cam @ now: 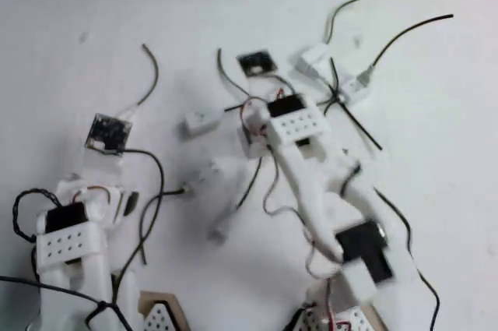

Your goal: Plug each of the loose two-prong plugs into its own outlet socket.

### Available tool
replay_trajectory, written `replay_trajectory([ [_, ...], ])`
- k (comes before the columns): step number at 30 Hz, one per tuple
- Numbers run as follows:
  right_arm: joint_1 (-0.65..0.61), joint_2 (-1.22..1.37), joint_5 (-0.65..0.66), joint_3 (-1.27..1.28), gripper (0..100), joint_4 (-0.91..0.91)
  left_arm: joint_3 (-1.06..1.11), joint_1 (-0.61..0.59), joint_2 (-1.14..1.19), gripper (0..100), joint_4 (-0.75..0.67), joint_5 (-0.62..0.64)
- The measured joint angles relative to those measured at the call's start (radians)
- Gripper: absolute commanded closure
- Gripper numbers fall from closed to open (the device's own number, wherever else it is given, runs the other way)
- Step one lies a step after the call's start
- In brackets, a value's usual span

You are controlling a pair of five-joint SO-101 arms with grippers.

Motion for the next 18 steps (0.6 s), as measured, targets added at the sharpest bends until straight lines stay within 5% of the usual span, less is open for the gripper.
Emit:
replay_trajectory([
  [7, -0.005, -0.198, 0.106, 0.014, 97.8, -0.043, 0.0, 0.0, 0.0, 72, 0.0, 0.0],
  [13, -0.005, -0.146, 0.325, 0.017, 96.6, -0.241, 0.0, 0.0, 0.0, 72, 0.0, 0.0],
  [18, -0.034, -0.068, 0.384, 0.018, 83.7, -0.296, 0.0, 0.0, 0.0, 72, 0.0, 0.0],
])
